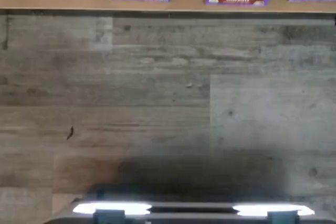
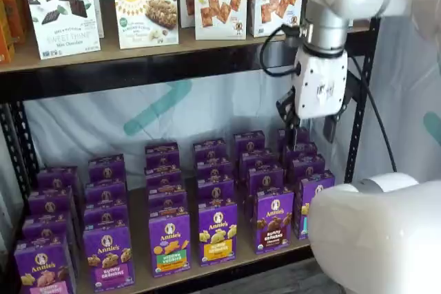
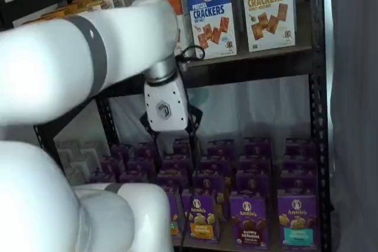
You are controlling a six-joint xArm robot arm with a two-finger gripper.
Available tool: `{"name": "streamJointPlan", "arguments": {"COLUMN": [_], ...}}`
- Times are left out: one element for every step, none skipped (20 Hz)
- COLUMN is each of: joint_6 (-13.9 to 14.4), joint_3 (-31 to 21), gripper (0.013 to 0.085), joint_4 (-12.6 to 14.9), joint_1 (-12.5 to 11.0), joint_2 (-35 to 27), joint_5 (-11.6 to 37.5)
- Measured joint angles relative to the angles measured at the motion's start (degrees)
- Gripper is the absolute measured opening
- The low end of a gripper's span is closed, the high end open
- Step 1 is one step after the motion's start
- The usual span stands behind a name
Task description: Pick up the purple box with a brown patch in the center, on the bottom shelf, the fifth box from the left
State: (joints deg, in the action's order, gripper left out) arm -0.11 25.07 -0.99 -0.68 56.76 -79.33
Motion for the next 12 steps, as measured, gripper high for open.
{"name": "streamJointPlan", "arguments": {"joint_6": [-0.53,-0.85,-1.2,-1.38,-1.32,-1.35,-1.58,-1.75,-2.01,-2.21,-2.54,-2.85], "joint_3": [-1.31,-2.21,-3.14,-4.05,-4.64,-5.61,-6.59,-7.26,-7.9,-8.44,-9.03,-9.46], "gripper": [0.085,0.085,0.085,0.085,0.085,0.085,0.085,0.085,0.085,0.085,0.085,0.085], "joint_4": [-0.34,-0.53,-0.76,-0.76,-0.47,-0.21,-0.14,-0.08,-0.08,-0.05,-0.05,-0.04], "joint_1": [-0.47,-0.72,-0.98,-1.12,-1.1,-1.16,-1.39,-1.56,-1.79,-1.99,-2.28,-2.56], "joint_2": [-0.16,-0.55,-1.35,-2.5,-3.32,-4.45,-5.64,-6.57,-7.66,-8.84,-10.62,-12.69], "joint_5": [1.73,2.96,4.27,5.73,6.82,8.77,10.91,12.56,14.29,15.95,18.11,20.26]}}
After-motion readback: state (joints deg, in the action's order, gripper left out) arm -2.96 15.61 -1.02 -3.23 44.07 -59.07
